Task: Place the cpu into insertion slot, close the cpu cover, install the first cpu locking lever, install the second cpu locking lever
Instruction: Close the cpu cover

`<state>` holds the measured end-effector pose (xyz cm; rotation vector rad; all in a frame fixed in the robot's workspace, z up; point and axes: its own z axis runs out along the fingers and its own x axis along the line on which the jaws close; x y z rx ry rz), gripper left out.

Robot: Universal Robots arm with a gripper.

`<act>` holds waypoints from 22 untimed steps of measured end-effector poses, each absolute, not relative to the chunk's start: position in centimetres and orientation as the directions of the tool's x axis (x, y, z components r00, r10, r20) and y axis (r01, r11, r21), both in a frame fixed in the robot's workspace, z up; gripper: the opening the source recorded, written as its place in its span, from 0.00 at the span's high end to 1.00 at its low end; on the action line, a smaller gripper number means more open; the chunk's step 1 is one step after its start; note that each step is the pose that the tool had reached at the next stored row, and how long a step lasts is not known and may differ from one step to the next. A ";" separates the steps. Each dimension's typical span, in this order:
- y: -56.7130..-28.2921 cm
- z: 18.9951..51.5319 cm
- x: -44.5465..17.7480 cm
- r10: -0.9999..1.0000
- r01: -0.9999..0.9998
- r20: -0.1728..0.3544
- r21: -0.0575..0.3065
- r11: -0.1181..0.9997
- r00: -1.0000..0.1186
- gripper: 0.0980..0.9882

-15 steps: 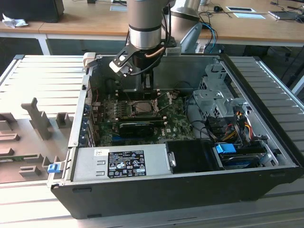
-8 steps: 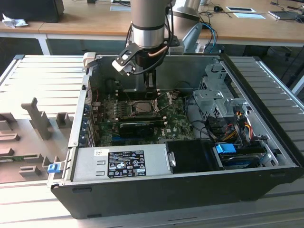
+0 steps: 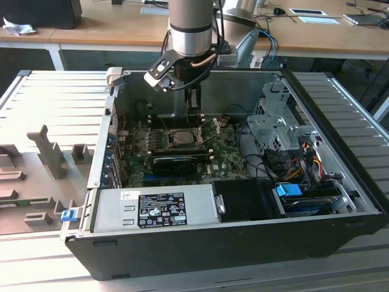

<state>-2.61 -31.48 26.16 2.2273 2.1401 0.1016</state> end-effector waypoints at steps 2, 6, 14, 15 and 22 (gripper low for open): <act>-31.5 26.5 -2.6 0.999 0.996 0.012 0.082 -0.040 0.040 0.99; -31.5 27.4 -2.6 0.999 0.996 0.012 0.082 -0.040 0.039 0.99; -31.5 27.5 -0.8 0.999 0.996 0.012 0.081 -0.040 0.039 0.99; -31.5 27.5 -0.6 0.999 0.996 0.012 0.080 -0.040 0.039 0.99; -31.5 27.5 -0.3 0.999 0.996 0.012 0.080 -0.040 0.040 0.99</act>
